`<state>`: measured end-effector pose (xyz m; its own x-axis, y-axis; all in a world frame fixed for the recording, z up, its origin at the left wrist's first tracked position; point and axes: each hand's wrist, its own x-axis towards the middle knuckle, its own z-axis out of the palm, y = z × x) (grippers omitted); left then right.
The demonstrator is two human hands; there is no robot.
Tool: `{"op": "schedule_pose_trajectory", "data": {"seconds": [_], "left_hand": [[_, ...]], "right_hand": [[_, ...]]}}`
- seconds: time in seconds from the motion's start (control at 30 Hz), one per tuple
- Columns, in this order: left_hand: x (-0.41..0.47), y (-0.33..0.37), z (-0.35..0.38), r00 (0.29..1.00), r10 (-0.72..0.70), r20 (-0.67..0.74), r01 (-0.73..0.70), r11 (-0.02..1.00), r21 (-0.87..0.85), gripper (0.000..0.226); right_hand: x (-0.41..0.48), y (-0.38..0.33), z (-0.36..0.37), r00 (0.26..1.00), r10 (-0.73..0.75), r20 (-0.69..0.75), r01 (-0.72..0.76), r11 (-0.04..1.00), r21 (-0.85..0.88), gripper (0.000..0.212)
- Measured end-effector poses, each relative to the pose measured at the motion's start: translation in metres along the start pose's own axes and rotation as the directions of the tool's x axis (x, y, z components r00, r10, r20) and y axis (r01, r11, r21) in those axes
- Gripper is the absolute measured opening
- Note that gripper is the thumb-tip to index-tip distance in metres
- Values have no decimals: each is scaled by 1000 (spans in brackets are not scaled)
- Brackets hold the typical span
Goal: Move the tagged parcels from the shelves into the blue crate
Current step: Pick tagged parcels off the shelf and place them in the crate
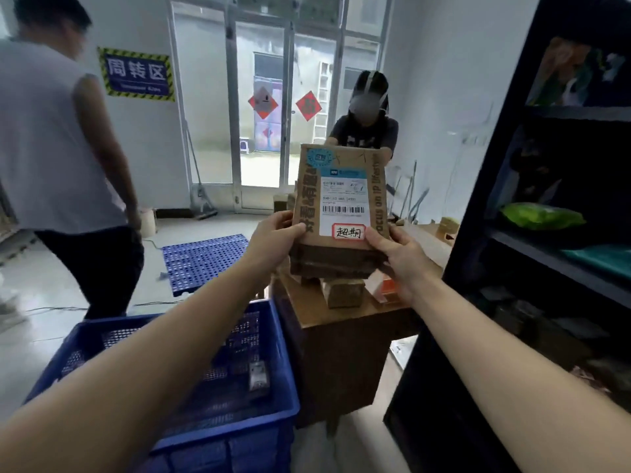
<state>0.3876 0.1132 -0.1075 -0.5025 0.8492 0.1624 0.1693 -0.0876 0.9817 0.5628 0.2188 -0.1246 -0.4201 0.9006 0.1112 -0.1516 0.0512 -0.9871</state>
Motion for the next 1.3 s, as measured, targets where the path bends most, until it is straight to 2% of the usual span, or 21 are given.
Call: {"op": "schedule_pose_trajectory", "data": {"seconds": [0.1,0.2,0.3,0.4,0.47,0.53,0.67,0.77,0.9,1.0,1.13,1.3], "left_hand": [[5,-17,-53,998,-31,-50,31,1000,-2,30],[11,-37,-98,994,-69,-89,69,998,6,31],[18,-60,-135,987,-116,-115,118,993,9,28],[25,-88,-163,976,-170,-133,172,985,-2,29],[29,-108,-177,967,-212,-140,211,977,-22,27],[35,-129,-188,956,-246,-161,245,969,-25,27],[55,-168,-200,927,-313,-208,312,949,-38,33],[71,-197,-205,897,-379,-227,371,925,-81,35],[94,-237,-207,861,-433,-268,428,900,-80,40],[110,-265,-207,828,-487,-279,472,873,-122,37],[134,-305,-212,796,-536,-282,532,841,-98,38],[168,-358,-220,755,-600,-264,603,794,-78,42]], "right_hand": [[6,16,53,997,38,61,-37,999,-22,51],[9,33,99,994,73,81,-74,997,12,36],[18,58,137,988,124,96,-125,992,-1,55],[25,82,169,979,175,106,-176,984,2,56],[33,101,185,973,206,101,-205,979,-21,67],[43,118,198,964,239,120,-237,971,-36,68],[71,156,215,937,306,170,-295,951,-91,59],[97,186,223,909,359,209,-340,932,-124,62],[129,225,230,869,423,259,-386,904,-183,40],[150,254,234,842,468,268,-415,880,-233,49],[172,285,239,812,522,261,-455,846,-278,40],[206,333,251,809,555,194,-468,808,-359,49]]}}
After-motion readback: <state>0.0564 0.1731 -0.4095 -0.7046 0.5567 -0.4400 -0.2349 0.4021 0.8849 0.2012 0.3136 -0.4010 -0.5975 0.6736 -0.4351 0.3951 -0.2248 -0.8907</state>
